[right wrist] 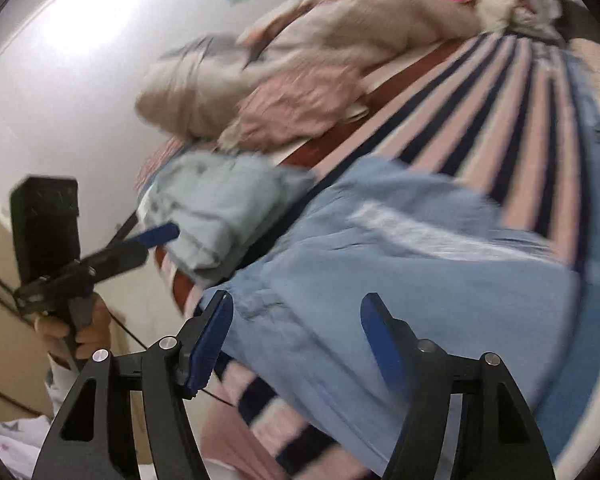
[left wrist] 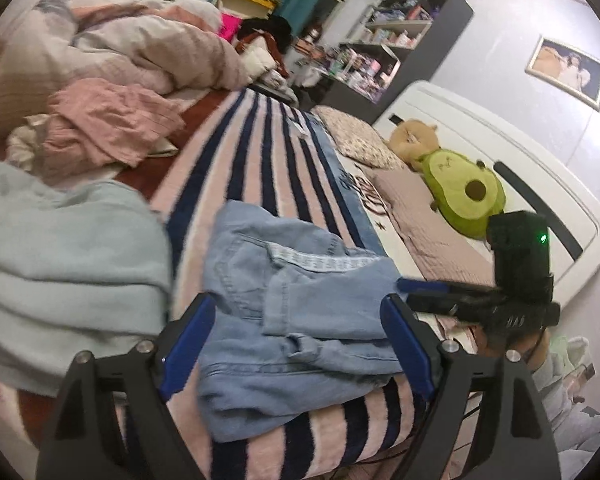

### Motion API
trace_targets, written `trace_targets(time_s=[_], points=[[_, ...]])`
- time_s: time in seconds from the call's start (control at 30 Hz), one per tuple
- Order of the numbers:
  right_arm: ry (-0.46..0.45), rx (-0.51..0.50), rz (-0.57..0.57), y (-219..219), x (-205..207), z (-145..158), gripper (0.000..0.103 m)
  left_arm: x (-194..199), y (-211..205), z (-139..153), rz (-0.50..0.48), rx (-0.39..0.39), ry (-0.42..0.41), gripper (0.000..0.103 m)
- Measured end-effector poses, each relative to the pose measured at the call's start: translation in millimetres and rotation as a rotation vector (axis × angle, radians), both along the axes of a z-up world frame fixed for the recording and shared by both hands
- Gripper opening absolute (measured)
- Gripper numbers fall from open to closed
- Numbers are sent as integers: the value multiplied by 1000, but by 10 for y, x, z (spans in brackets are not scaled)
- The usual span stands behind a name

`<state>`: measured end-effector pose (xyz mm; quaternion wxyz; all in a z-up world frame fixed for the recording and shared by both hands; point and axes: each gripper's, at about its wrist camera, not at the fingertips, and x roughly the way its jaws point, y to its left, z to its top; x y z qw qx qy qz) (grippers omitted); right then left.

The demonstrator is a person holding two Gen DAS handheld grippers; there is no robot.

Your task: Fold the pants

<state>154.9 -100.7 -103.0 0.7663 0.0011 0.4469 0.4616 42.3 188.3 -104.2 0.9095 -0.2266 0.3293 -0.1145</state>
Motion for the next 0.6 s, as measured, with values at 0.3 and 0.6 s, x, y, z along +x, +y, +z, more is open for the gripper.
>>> trace_targets(time_s=[0.3,0.6], points=[[15,-123,-146,-709,173,-383,65,530,-484,-375,-62,90,131,81],[-1,-222,-52,-719,-161,-771,63,440,-643,-561,-112,239,200,45]])
